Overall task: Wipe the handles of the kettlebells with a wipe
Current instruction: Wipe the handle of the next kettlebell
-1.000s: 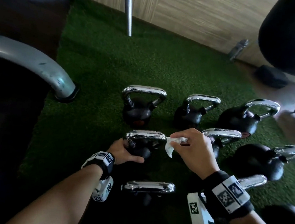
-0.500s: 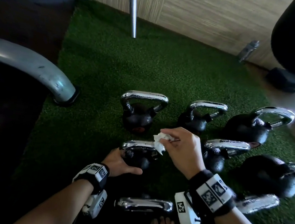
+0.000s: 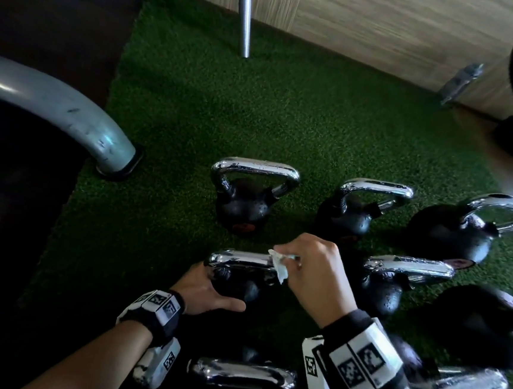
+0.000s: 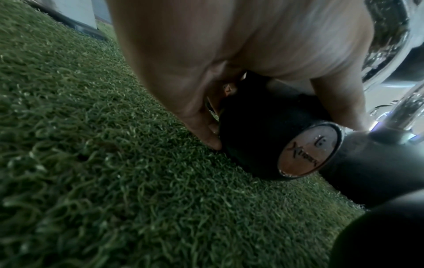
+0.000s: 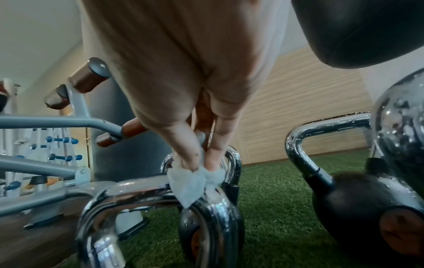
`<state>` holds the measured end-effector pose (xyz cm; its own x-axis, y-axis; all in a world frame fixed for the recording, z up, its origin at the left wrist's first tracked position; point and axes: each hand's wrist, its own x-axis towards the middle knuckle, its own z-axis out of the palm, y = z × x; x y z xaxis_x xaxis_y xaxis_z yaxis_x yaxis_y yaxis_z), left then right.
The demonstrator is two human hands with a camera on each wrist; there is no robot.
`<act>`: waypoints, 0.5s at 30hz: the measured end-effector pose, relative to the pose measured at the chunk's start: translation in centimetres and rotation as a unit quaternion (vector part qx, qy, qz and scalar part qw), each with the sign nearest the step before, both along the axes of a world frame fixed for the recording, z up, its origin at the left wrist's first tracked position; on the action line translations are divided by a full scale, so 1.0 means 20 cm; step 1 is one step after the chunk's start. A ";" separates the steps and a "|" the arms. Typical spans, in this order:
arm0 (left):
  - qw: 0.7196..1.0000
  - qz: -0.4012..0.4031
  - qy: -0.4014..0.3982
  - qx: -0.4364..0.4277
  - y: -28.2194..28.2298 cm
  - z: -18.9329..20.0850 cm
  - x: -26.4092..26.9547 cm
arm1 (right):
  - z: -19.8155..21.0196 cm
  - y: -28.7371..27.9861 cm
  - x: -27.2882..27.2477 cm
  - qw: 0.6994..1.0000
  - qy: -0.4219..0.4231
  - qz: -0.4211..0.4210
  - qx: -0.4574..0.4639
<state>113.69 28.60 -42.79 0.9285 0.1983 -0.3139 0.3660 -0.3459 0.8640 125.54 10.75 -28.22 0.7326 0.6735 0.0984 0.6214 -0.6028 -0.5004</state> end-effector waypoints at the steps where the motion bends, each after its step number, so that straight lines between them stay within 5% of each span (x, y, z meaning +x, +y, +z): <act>1: 1.000 0.001 -0.001 0.001 0.00 0.00 0.00 | -0.01 0.00 -0.02 1.000 -0.013 0.017 0.016; 5: 1.000 0.009 -0.005 0.002 0.00 -0.01 0.00 | -0.04 -0.03 -0.02 0.999 -0.017 -0.013 0.050; 15: 0.999 0.015 0.010 -0.027 -0.01 0.00 -0.01 | -0.14 -0.12 0.07 0.982 0.136 -0.123 0.042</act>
